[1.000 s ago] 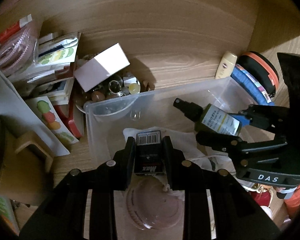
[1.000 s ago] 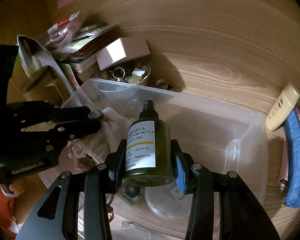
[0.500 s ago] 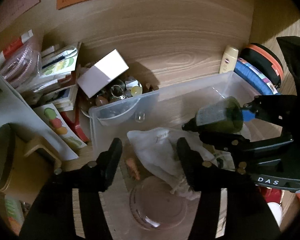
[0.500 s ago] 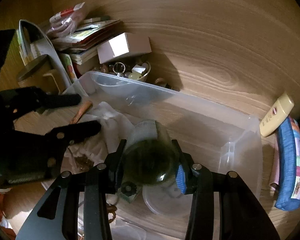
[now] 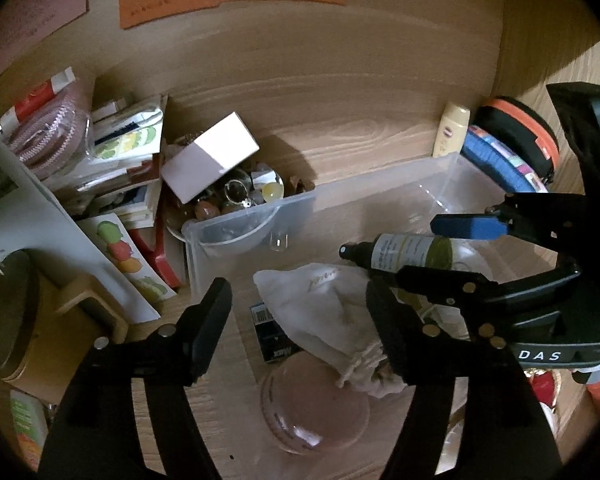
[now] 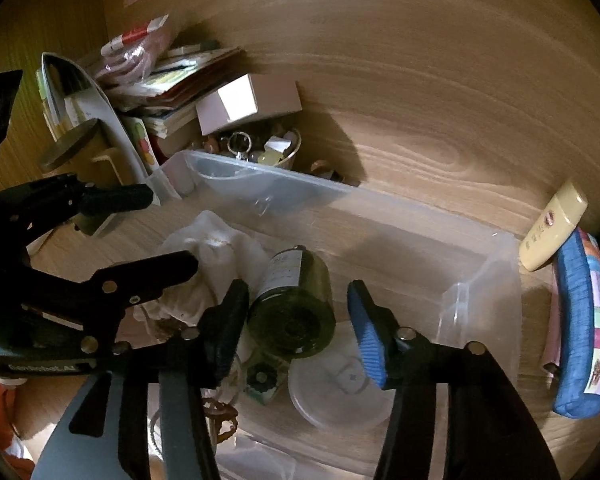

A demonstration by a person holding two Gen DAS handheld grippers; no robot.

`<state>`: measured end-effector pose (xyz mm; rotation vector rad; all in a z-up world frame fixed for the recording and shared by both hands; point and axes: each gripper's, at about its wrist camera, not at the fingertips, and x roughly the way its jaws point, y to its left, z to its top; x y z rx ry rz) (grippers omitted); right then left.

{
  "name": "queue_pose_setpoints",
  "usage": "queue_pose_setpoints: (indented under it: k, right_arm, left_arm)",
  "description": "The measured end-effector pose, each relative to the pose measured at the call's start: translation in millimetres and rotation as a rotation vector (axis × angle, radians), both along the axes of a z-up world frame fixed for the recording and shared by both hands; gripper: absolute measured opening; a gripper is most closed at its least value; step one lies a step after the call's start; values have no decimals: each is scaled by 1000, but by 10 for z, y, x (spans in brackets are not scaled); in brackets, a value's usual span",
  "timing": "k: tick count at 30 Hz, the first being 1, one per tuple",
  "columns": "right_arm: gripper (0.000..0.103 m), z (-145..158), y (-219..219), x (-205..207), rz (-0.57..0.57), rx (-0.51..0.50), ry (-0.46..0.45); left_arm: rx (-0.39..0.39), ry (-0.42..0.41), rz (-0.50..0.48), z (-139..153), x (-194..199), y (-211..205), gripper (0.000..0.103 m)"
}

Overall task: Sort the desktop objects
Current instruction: 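Lower the card box and bottle into the clear box, opening both grippers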

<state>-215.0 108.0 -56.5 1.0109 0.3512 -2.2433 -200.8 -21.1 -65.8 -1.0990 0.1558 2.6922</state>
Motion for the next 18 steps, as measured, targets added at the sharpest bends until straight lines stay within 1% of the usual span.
queue_pose_setpoints:
  k: [3, 7, 14, 15, 16, 17, 18]
  right_arm:
    - [57, 61, 18, 15, 2, 6, 31]
    - [68, 174, 70, 38, -9, 5, 81]
    - [71, 354, 124, 124, -28, 7, 131]
    - [72, 374, 145, 137, -28, 6, 135]
    - [73, 395, 161, 165, -29, 6, 139]
    - [74, 416, 180, 194, -32, 6, 144]
    - [78, 437, 205, 230, -36, 6, 151]
  left_arm:
    - [-1, 8, 1, 20, 20, -19, 73]
    - [-4, 22, 4, 60, 43, -41, 74]
    - [5, 25, 18, 145, 55, -84, 77]
    - [6, 26, 21, 158, 65, -87, 80]
    - [4, 28, 24, 174, 79, -89, 85]
    - [4, 32, 28, 189, 98, -90, 88]
    - [6, 37, 32, 210, 117, -94, 89]
